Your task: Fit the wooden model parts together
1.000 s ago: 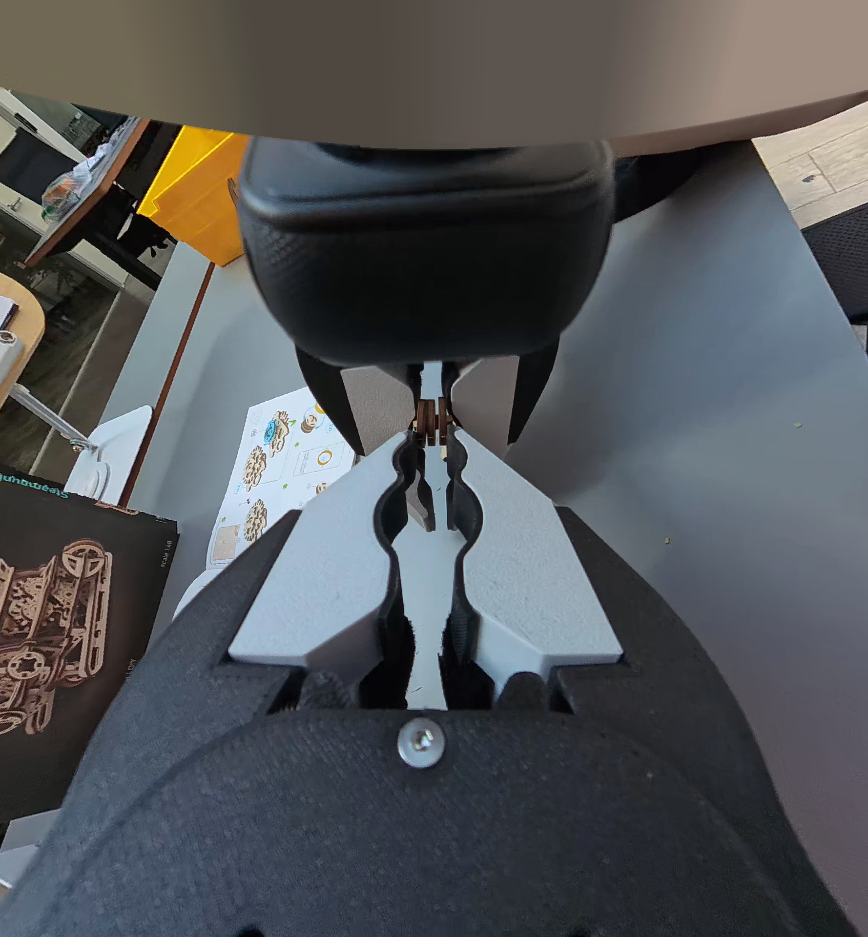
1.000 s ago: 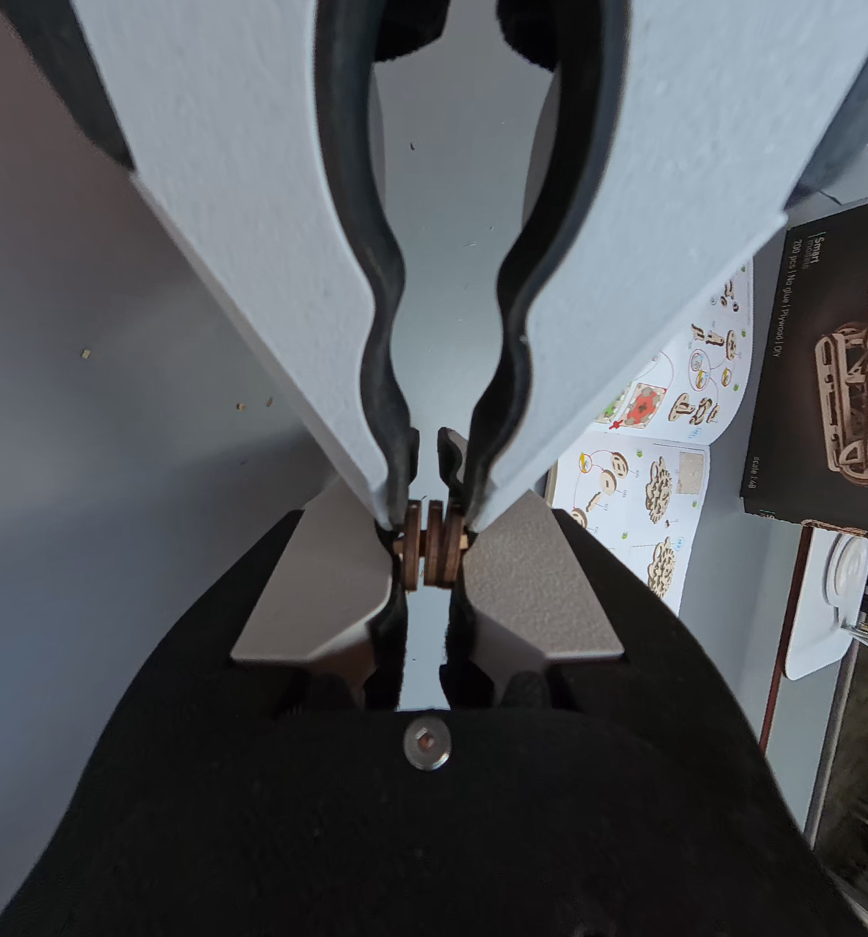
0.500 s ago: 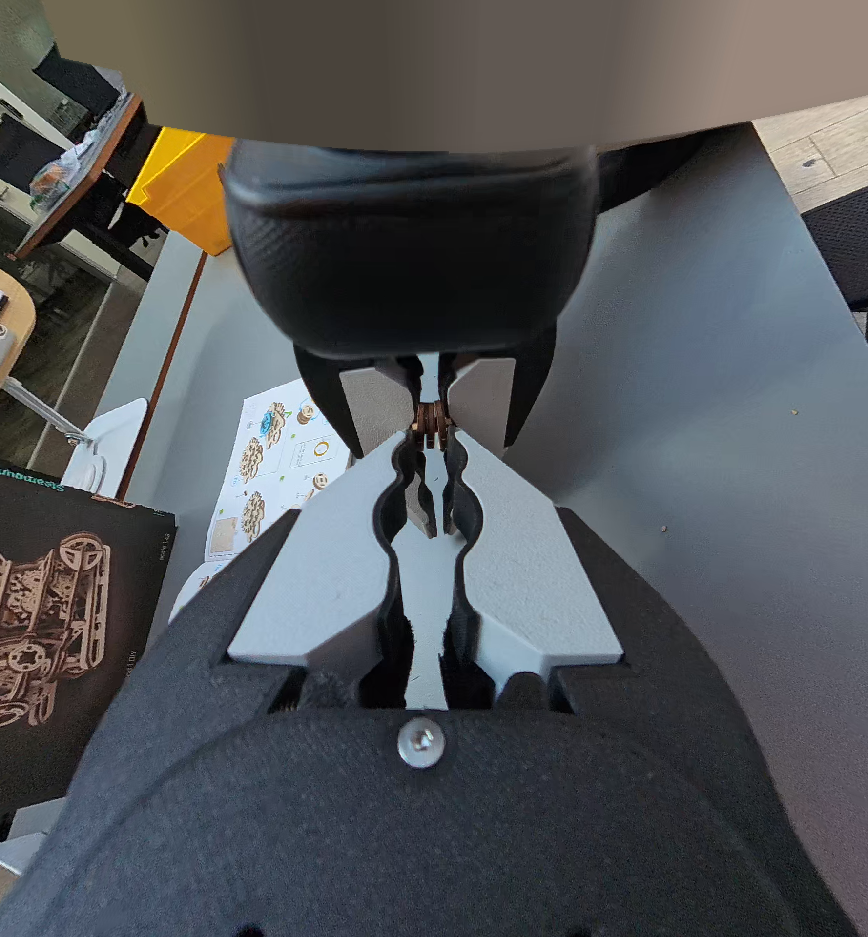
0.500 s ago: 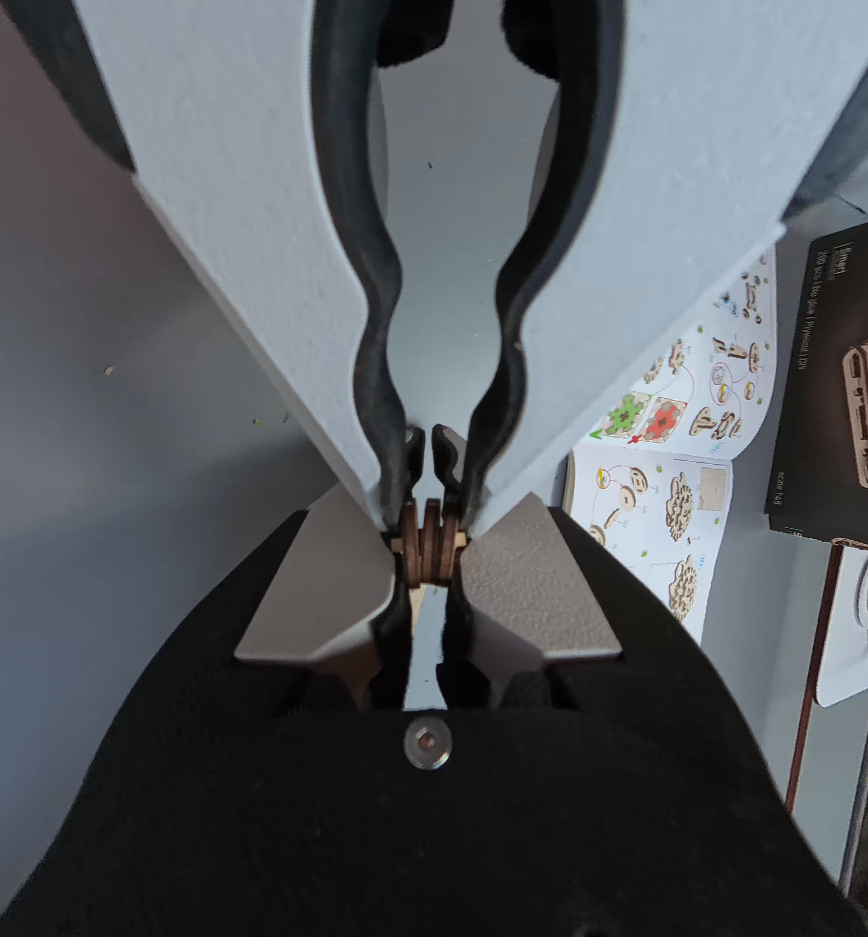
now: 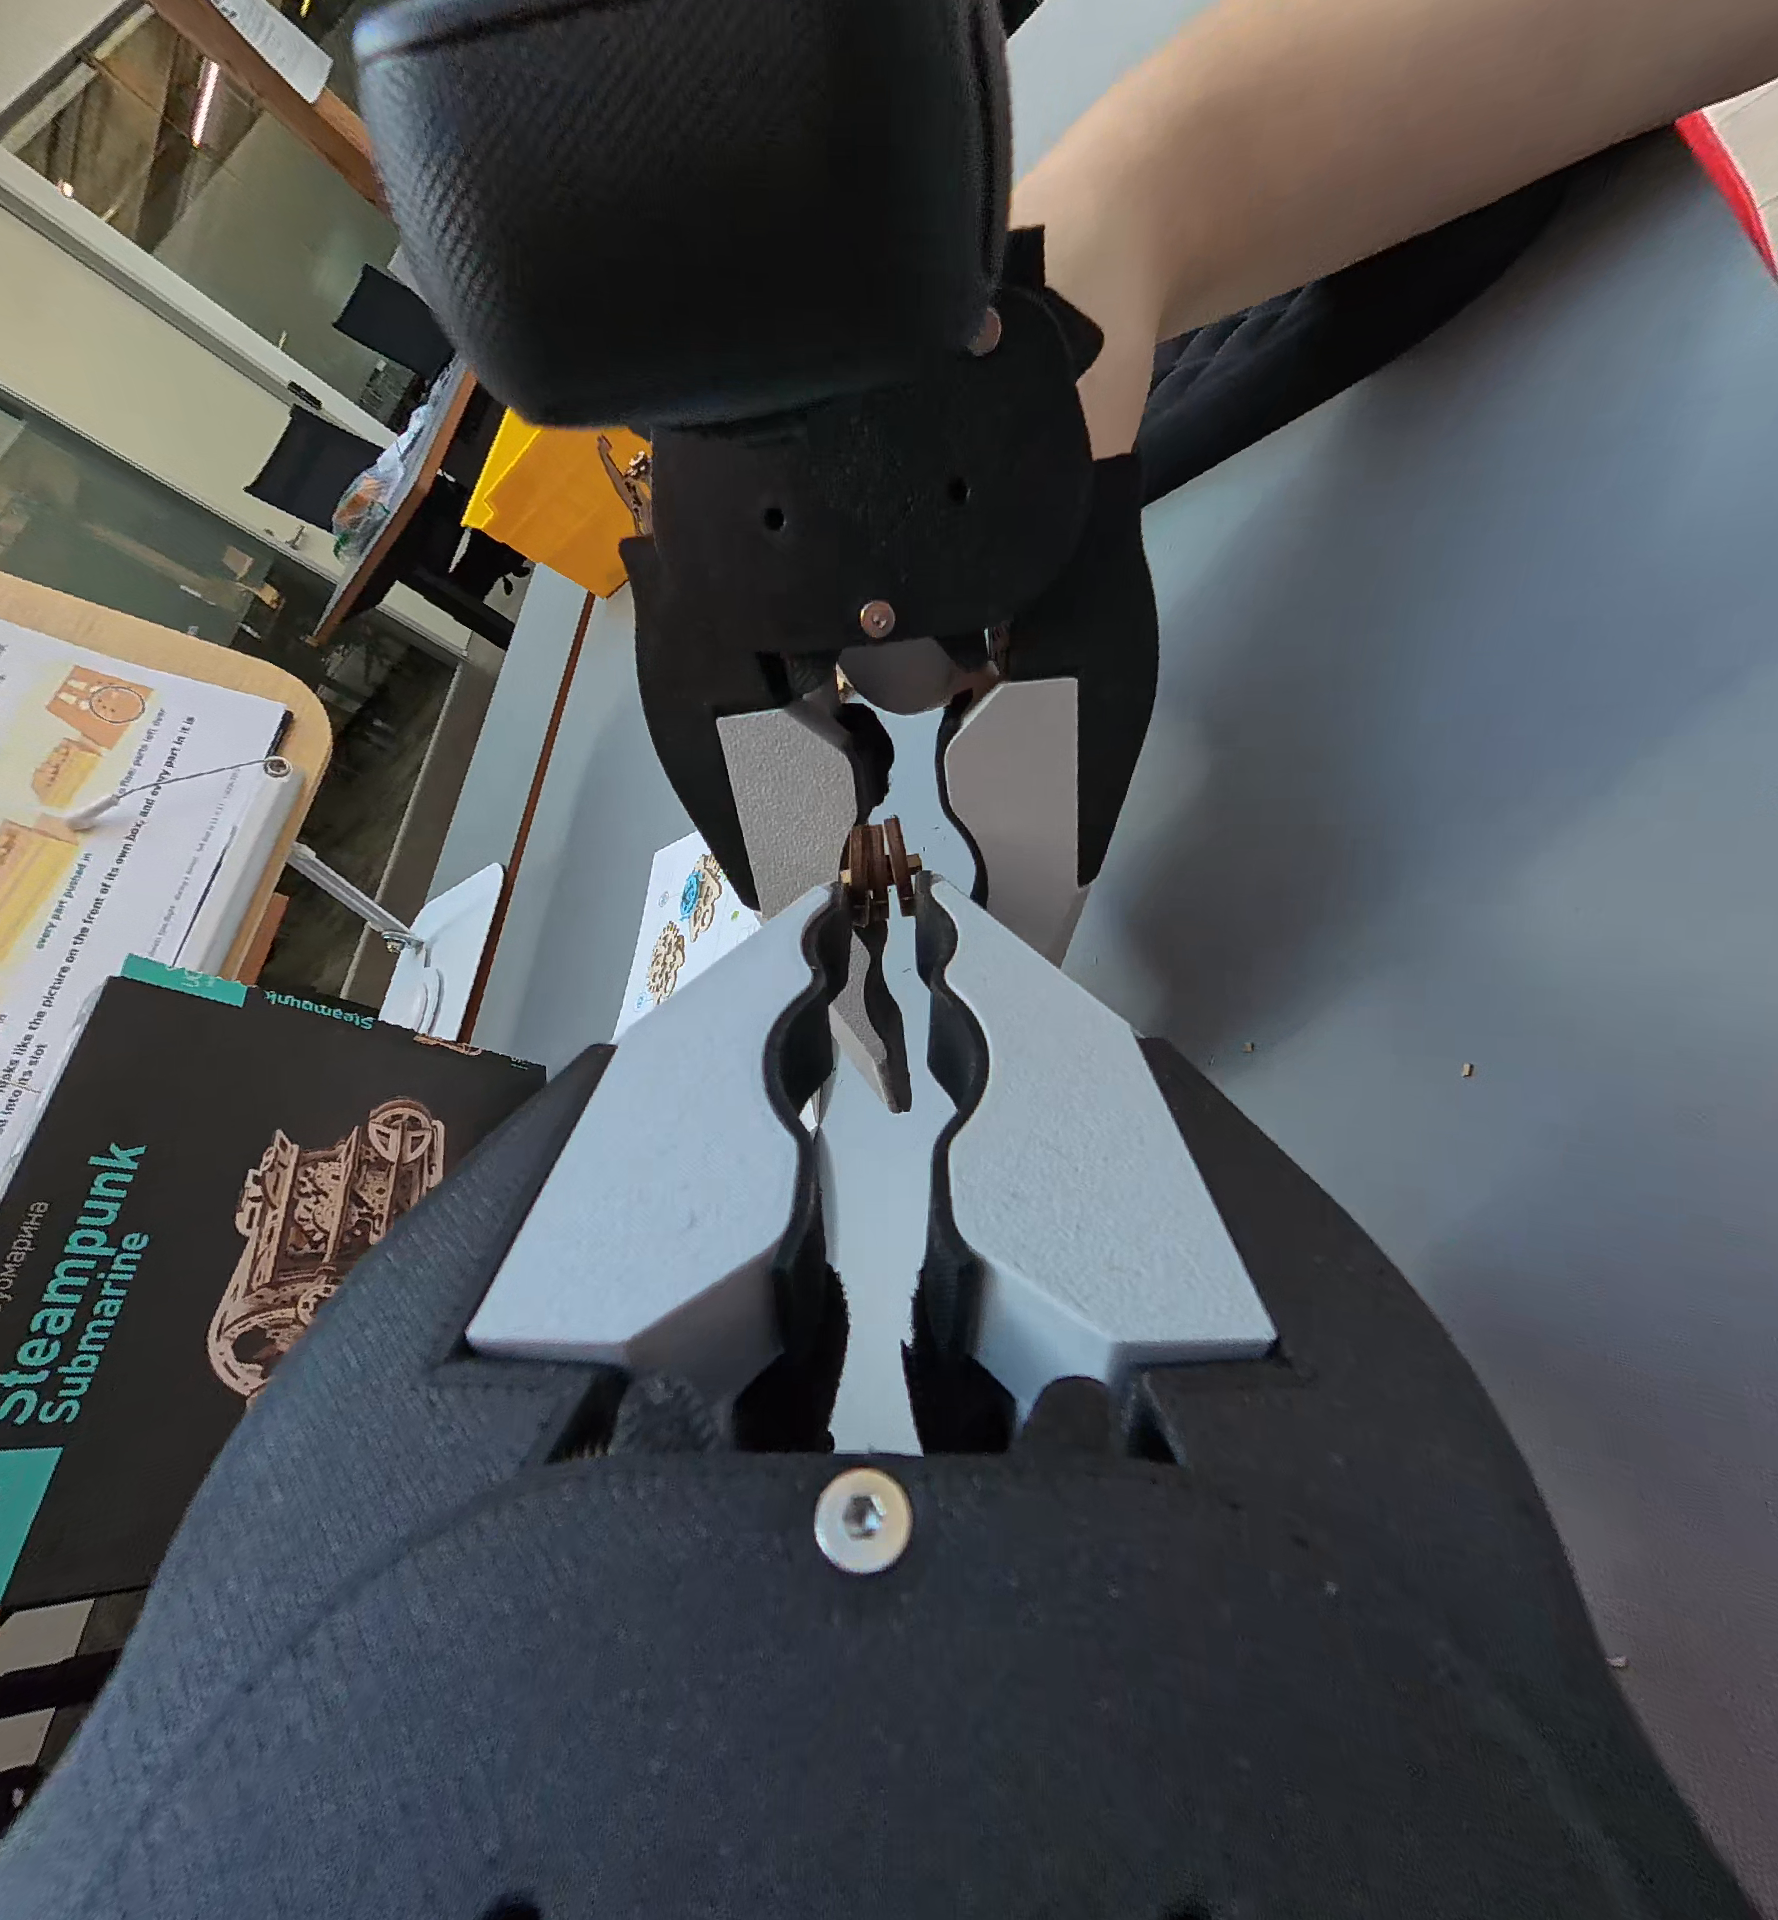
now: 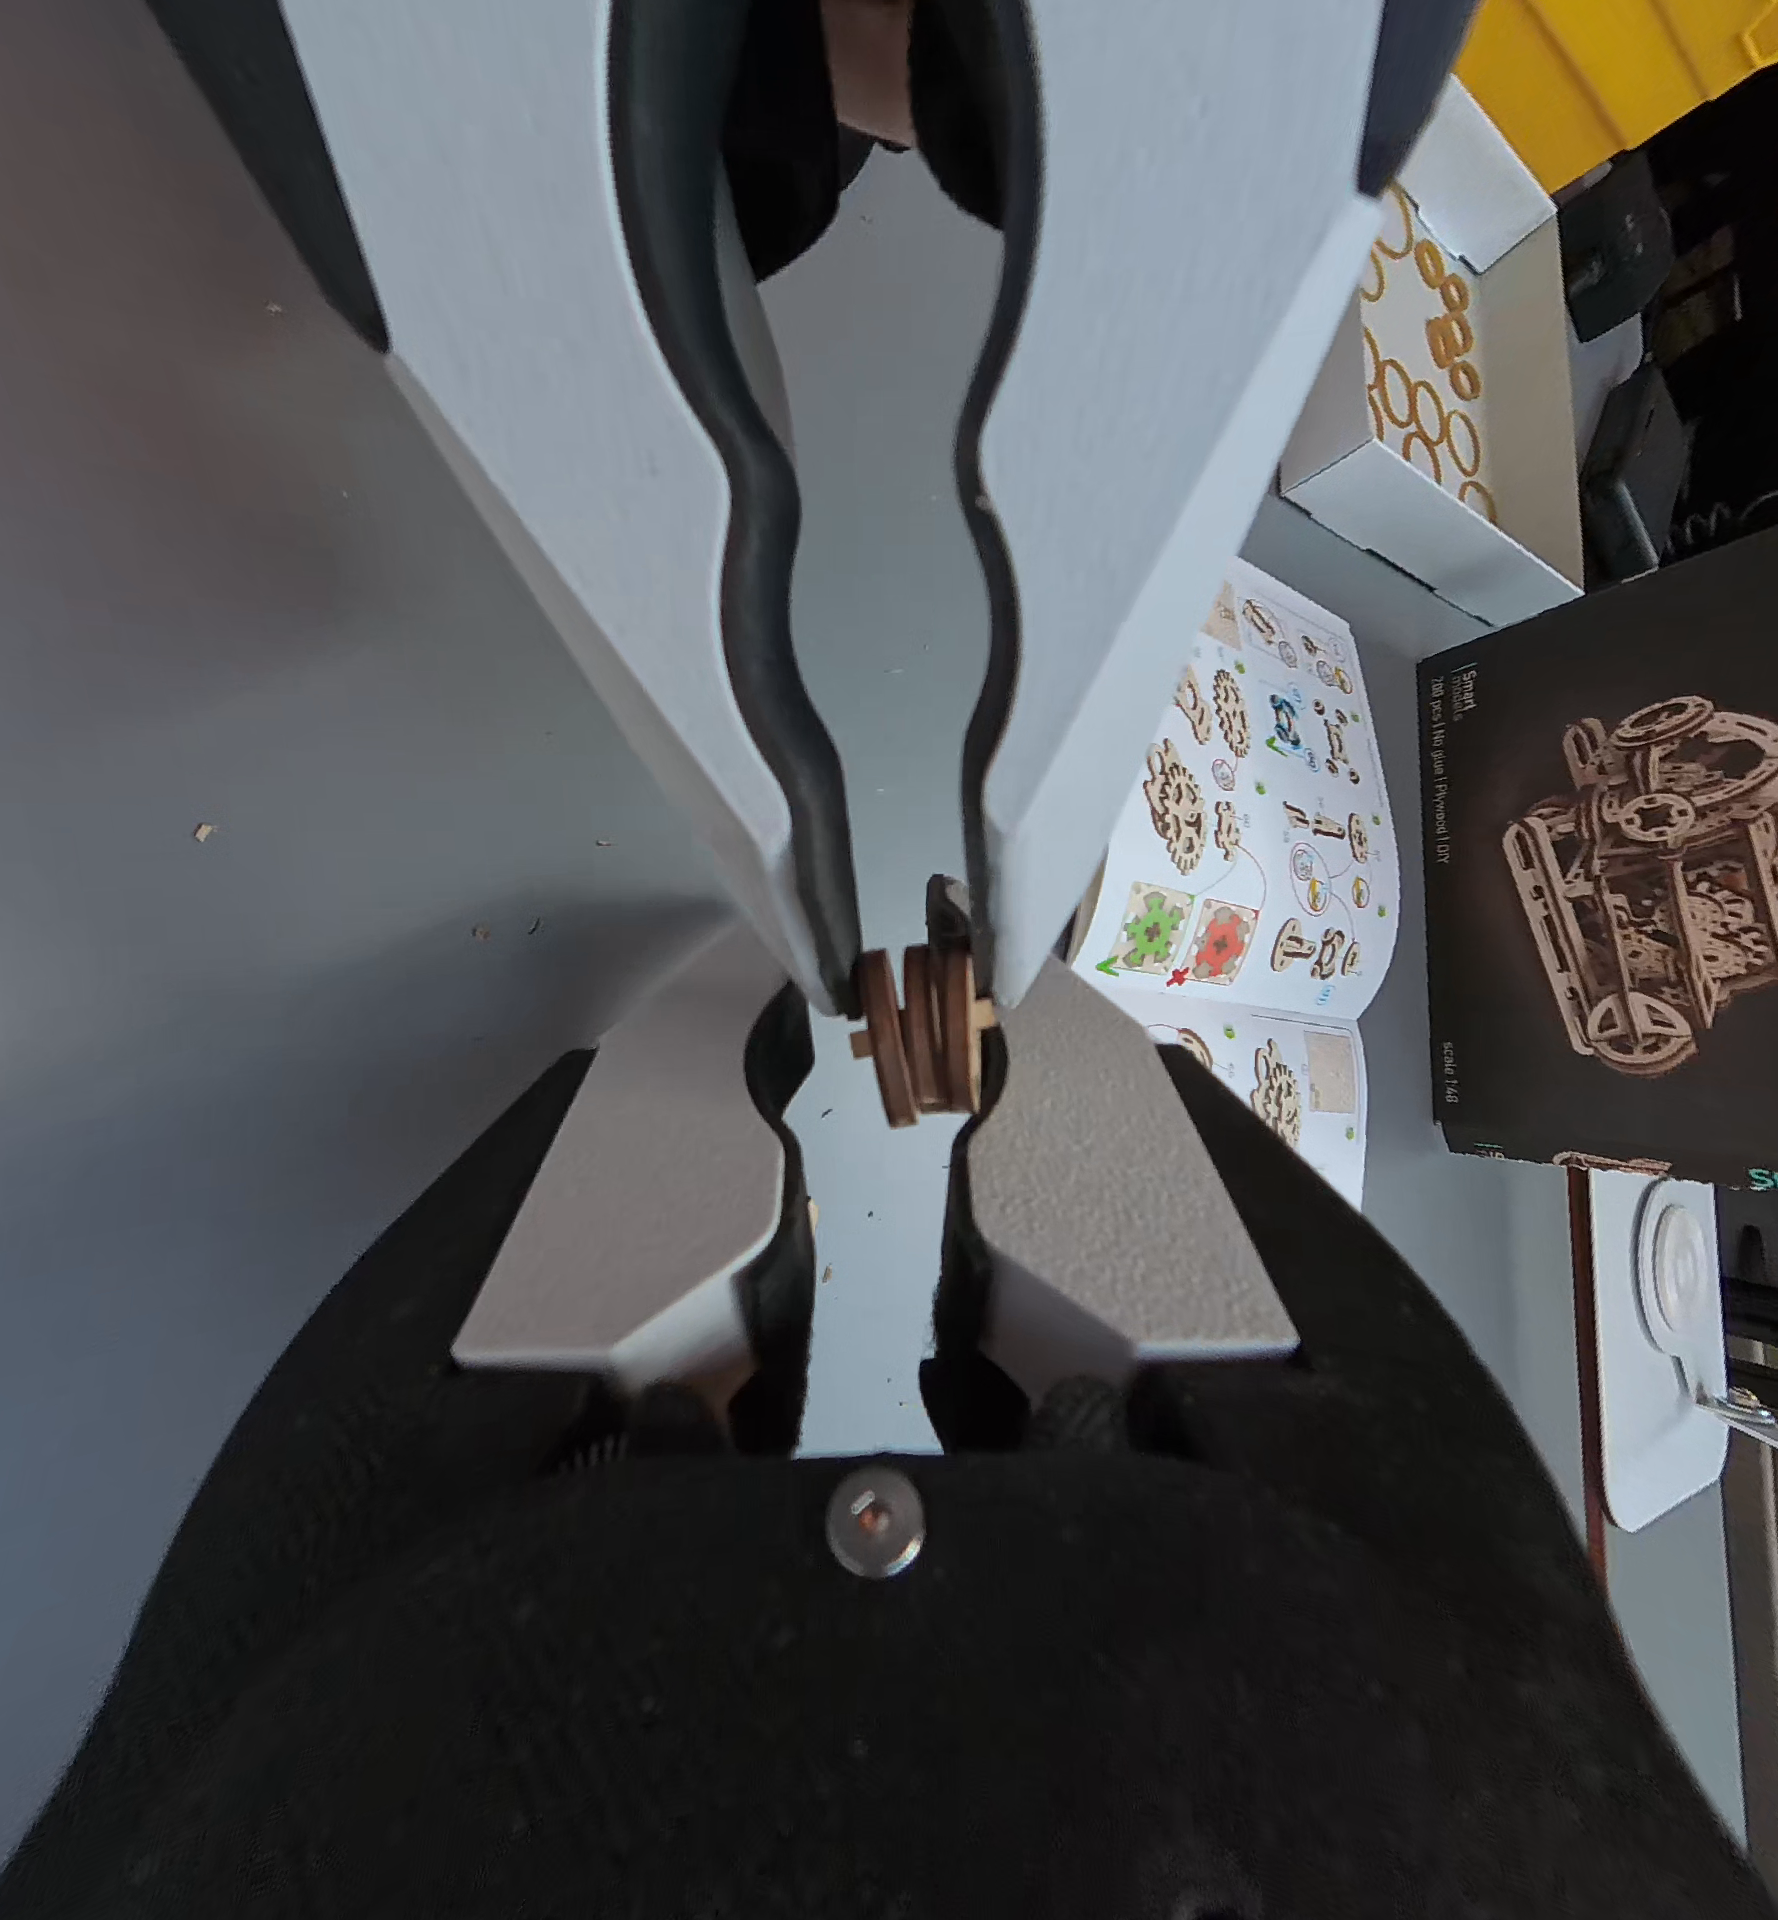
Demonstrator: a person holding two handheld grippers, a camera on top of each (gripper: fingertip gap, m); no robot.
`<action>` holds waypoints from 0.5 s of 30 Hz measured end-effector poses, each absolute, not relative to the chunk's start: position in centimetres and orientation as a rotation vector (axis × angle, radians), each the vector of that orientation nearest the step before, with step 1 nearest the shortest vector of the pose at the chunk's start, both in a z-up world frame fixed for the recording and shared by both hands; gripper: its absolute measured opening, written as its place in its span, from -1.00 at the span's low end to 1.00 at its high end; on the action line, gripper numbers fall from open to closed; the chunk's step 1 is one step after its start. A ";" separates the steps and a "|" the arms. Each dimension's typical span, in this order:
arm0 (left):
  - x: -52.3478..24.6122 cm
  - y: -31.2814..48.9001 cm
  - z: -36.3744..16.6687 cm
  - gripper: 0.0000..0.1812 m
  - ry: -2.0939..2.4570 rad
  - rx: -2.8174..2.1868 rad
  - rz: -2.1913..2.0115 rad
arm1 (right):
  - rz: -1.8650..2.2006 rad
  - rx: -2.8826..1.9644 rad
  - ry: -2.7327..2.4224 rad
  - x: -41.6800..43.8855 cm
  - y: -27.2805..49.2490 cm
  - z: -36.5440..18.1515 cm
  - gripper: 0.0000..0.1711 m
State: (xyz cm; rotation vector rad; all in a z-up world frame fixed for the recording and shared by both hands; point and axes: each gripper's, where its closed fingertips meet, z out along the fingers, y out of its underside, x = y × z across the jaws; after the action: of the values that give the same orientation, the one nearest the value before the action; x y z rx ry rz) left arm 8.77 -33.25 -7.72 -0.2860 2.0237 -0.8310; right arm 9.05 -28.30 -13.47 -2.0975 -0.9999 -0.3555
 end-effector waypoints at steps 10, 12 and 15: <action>8.6 -33.8 -8.4 -0.88 2.063 -0.270 -0.830 | -0.300 -2.130 -1.005 8.5 -28.1 -14.3 -0.91; 8.5 -33.8 -8.5 -0.88 2.071 -0.272 -0.836 | -0.315 -2.131 -1.012 8.6 -28.1 -14.4 -0.94; 8.6 -33.7 -8.3 -0.88 2.055 -0.288 -0.859 | -0.321 -2.112 -1.000 8.5 -27.9 -14.1 -0.95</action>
State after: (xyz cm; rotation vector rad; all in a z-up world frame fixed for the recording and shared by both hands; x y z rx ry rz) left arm 8.60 -33.66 -8.31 -0.2877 2.0554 -0.8587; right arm 8.54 -27.95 -14.14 -2.1116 -1.0003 -0.3212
